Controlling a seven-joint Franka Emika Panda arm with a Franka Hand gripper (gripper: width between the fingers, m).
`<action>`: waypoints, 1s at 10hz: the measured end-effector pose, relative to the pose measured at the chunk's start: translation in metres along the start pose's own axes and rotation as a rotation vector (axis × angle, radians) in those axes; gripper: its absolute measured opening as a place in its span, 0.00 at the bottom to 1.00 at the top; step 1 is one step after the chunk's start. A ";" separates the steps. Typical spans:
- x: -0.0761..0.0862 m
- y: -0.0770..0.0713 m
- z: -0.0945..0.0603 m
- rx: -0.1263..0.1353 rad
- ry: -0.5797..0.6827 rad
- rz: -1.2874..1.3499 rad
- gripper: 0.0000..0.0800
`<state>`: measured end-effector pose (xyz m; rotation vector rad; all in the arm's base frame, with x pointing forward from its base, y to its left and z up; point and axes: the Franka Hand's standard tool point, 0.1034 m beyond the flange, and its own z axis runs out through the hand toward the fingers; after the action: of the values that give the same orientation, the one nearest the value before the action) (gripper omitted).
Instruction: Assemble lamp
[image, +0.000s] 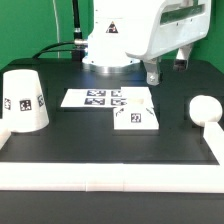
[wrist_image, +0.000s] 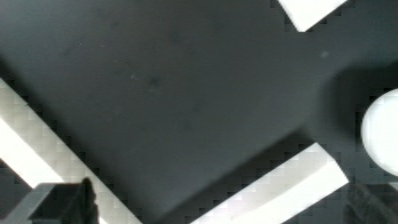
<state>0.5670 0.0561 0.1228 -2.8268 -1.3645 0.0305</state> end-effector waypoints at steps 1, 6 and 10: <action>0.000 0.000 0.000 0.000 0.000 0.000 0.87; -0.017 -0.003 0.001 0.003 -0.005 0.025 0.87; -0.045 -0.016 0.004 0.020 -0.030 0.085 0.87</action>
Offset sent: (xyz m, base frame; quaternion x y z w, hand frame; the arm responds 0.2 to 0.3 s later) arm 0.0000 0.0000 0.0000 0.0000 0.0000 0.0000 1.0000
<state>0.5260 0.0308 0.1196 -2.8771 -1.2408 0.0867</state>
